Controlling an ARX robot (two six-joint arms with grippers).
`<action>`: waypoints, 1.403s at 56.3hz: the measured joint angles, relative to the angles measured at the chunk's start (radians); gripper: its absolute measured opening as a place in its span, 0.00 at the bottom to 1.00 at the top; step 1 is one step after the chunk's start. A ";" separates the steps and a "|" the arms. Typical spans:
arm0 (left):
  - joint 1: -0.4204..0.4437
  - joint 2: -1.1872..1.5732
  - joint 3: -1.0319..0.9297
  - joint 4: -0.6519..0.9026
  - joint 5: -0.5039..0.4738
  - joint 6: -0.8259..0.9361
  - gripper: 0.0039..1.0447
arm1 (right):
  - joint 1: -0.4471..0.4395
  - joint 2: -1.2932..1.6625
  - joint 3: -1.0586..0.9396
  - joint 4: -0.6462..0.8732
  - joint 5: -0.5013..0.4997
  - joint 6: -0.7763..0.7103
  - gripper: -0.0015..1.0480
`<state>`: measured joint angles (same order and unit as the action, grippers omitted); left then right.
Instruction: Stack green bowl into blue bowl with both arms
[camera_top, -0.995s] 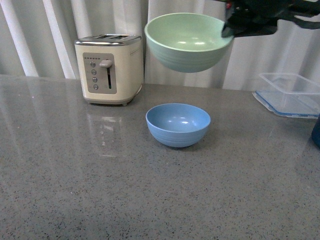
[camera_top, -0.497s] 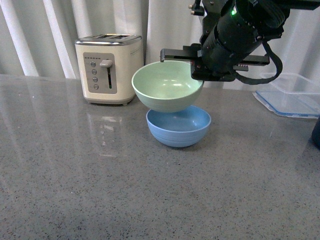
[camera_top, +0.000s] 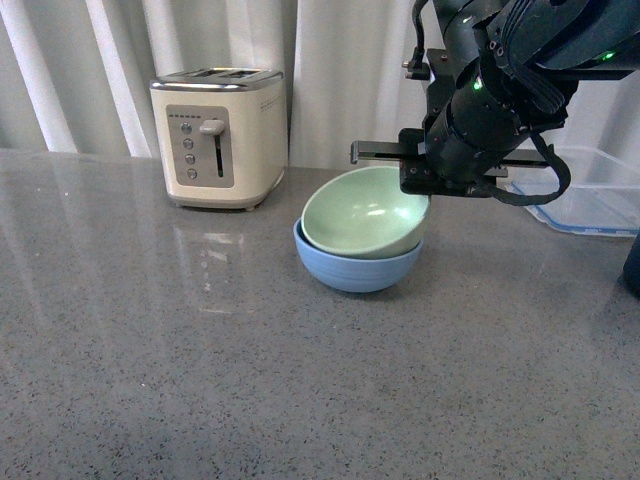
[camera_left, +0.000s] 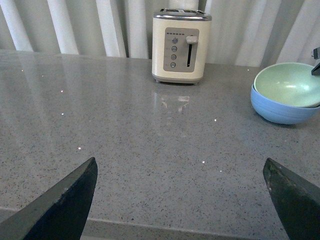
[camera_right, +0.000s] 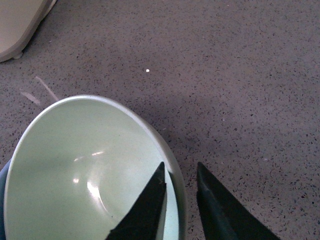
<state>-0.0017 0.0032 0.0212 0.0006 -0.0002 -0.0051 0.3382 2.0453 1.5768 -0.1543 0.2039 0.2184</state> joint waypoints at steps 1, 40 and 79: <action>0.000 0.000 0.000 0.000 0.000 0.000 0.94 | -0.001 -0.003 -0.002 0.000 -0.003 0.000 0.22; 0.000 0.000 0.000 0.000 -0.002 0.000 0.94 | -0.126 -0.502 -0.714 0.838 -0.006 -0.185 0.48; 0.000 0.000 0.000 0.000 -0.001 0.000 0.94 | -0.269 -0.976 -1.363 1.000 -0.137 -0.216 0.01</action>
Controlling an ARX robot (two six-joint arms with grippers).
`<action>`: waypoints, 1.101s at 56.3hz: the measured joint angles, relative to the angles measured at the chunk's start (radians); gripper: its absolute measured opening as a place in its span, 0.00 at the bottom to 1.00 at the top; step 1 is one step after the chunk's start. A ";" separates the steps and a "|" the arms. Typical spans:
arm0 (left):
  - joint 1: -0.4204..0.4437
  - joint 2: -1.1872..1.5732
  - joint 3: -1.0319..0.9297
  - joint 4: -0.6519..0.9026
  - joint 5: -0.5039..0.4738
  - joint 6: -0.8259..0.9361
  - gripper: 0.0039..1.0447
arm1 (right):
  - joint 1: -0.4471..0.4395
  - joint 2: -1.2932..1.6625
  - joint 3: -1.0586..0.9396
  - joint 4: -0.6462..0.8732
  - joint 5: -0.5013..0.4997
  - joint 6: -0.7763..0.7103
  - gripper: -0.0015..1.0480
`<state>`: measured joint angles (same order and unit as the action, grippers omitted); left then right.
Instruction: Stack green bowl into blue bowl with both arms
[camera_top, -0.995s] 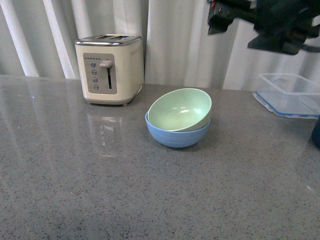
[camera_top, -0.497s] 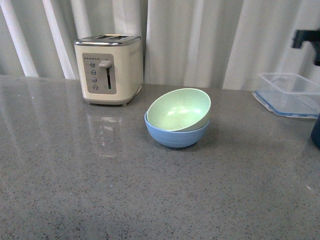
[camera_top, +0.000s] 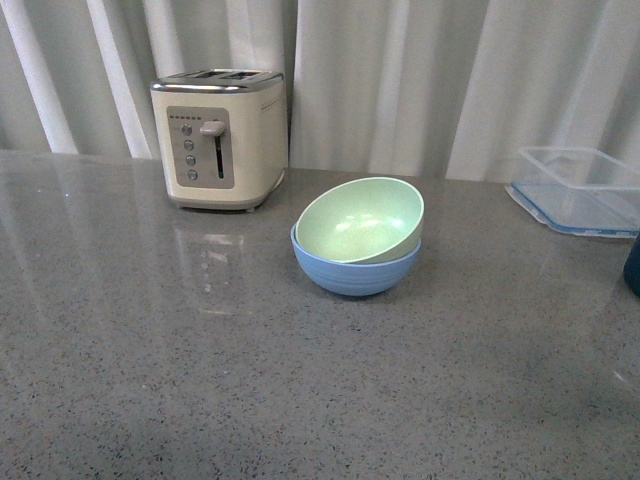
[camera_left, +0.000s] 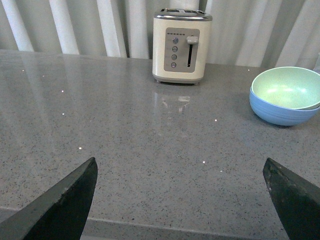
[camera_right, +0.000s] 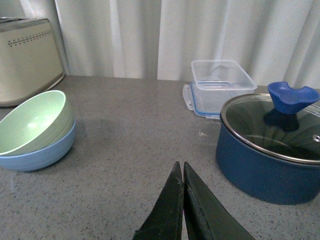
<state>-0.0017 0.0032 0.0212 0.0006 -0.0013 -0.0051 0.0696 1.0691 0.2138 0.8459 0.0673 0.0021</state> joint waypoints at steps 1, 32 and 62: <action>0.000 0.000 0.000 0.000 0.000 0.000 0.94 | -0.011 -0.013 -0.009 -0.003 -0.019 0.000 0.01; 0.000 0.000 0.000 0.000 0.000 0.000 0.94 | -0.068 -0.309 -0.168 -0.131 -0.066 0.000 0.01; 0.000 0.000 0.000 0.000 0.000 0.000 0.94 | -0.068 -0.625 -0.209 -0.404 -0.066 0.000 0.01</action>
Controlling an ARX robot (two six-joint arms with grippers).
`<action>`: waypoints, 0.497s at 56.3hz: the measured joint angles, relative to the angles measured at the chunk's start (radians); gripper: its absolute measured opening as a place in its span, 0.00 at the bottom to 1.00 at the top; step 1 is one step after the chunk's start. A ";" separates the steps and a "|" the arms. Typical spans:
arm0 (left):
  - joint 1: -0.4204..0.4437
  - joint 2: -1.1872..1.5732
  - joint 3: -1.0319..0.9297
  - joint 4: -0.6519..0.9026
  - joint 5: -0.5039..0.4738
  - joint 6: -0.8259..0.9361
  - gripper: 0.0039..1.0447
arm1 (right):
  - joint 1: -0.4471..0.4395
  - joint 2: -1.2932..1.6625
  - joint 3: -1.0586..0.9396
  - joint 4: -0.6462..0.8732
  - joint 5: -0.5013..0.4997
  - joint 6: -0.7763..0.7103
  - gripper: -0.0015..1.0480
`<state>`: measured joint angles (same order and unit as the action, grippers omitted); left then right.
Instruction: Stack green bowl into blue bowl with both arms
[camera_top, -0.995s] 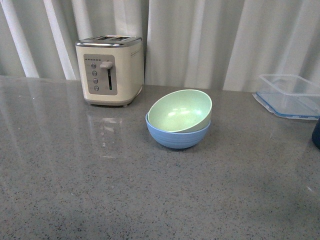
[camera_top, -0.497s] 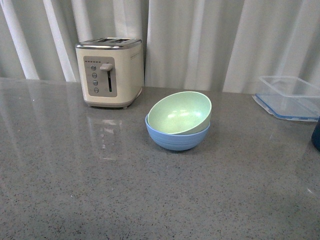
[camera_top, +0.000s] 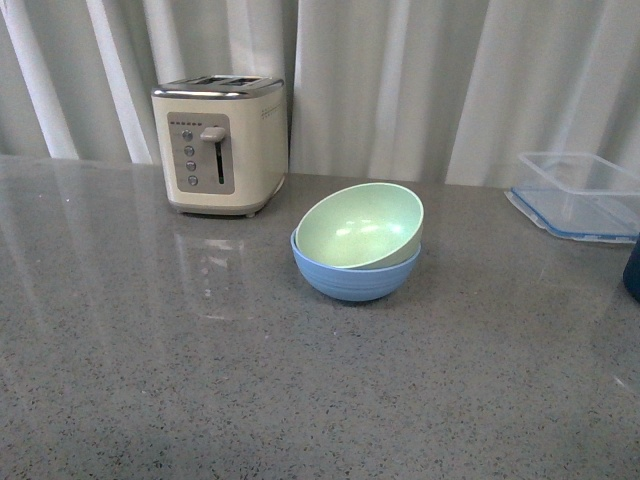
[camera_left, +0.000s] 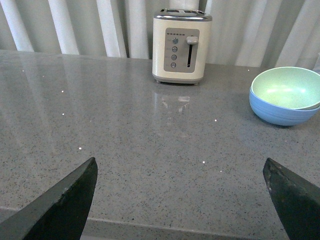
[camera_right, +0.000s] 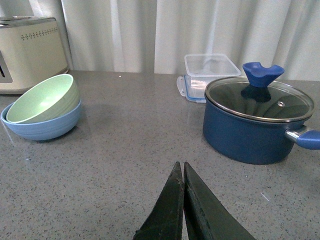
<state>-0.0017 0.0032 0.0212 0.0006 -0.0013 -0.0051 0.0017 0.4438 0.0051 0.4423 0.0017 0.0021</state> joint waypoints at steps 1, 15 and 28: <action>0.000 0.000 0.000 0.000 0.000 0.000 0.94 | 0.000 -0.011 0.000 -0.010 0.000 0.000 0.01; 0.000 0.000 0.000 0.000 0.000 0.000 0.94 | 0.000 -0.149 0.000 -0.145 0.000 0.000 0.01; 0.000 0.000 0.000 0.000 0.000 0.000 0.94 | 0.000 -0.216 0.000 -0.211 0.000 0.000 0.01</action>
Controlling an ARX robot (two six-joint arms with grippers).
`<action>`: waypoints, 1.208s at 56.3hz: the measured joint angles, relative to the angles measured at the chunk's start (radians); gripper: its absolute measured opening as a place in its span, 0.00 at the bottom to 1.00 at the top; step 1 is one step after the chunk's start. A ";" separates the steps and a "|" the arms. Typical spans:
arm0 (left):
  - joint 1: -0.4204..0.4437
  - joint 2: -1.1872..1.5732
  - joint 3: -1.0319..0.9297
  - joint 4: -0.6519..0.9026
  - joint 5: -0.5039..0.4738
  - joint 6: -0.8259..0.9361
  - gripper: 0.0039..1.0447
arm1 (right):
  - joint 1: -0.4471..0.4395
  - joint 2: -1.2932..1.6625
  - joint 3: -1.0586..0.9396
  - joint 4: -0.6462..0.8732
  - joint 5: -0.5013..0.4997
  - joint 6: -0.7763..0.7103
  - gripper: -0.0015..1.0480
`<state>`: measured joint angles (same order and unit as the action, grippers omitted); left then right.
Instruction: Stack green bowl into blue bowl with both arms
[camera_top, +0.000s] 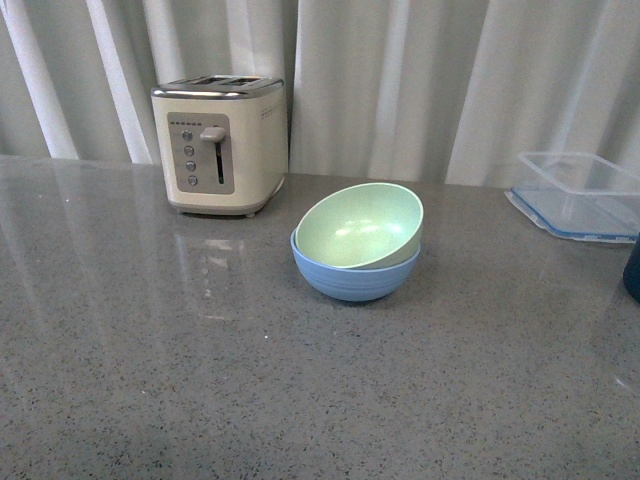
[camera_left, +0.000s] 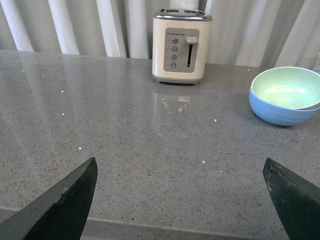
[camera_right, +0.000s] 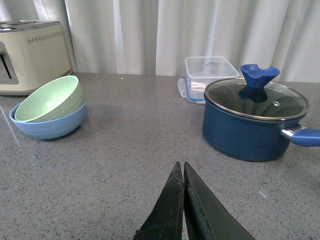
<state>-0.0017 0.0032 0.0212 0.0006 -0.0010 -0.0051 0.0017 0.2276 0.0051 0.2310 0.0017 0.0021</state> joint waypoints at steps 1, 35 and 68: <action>0.000 0.000 0.000 0.000 0.000 0.000 0.94 | 0.000 -0.005 0.000 -0.005 0.000 0.000 0.01; 0.000 0.000 0.000 0.000 0.000 0.000 0.94 | 0.000 -0.223 0.000 -0.230 -0.003 -0.001 0.30; 0.000 0.000 0.000 0.000 0.000 0.000 0.94 | 0.000 -0.223 0.000 -0.230 -0.003 0.000 0.90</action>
<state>-0.0017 0.0032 0.0212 0.0006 -0.0010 -0.0051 0.0017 0.0044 0.0055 0.0013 -0.0010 0.0017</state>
